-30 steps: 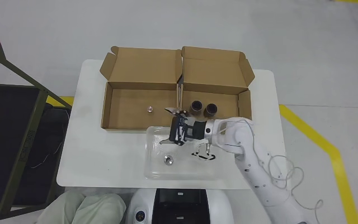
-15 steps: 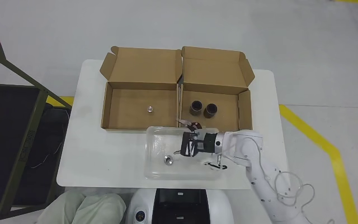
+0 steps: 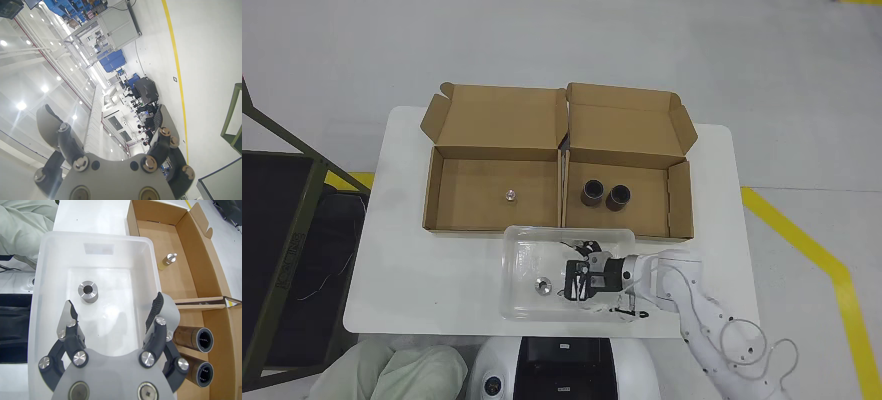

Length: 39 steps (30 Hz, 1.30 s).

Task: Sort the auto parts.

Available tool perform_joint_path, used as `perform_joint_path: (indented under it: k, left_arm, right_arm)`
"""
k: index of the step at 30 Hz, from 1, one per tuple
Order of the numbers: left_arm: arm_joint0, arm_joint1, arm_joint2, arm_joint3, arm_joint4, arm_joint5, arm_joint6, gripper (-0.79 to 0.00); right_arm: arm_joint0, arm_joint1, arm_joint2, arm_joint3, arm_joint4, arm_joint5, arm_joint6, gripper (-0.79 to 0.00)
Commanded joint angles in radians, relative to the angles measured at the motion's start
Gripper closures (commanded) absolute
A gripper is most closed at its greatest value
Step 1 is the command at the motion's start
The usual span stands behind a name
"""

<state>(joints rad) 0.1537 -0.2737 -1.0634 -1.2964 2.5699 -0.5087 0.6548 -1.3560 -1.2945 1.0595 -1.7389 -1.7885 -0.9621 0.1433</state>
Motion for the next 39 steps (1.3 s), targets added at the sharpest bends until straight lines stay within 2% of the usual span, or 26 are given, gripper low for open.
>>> perform_joint_path:
  k: [1, 27, 34, 39]
  left_arm:
    - [0.0, 0.0, 0.0, 0.0, 0.0, 0.0, 0.0, -0.785]
    - [0.0, 0.0, 0.0, 0.0, 0.0, 0.0, 0.0, -0.785]
    - [0.0, 0.0, 0.0, 0.0, 0.0, 0.0, 0.0, -0.785]
    - [0.0, 0.0, 0.0, 0.0, 0.0, 0.0, 0.0, -0.785]
  right_arm:
    - [0.004, 0.002, -0.01, 0.007, -0.008, -0.001, -0.001, -0.733]
    - [0.117, -0.011, -0.169, 0.189, 0.059, 0.048, 0.032, -0.699]
    - [0.149, -0.018, -0.211, 0.23, 0.074, 0.056, 0.028, -0.668]
    - [0.167, -0.021, -0.233, 0.251, 0.088, 0.062, 0.028, -0.591]
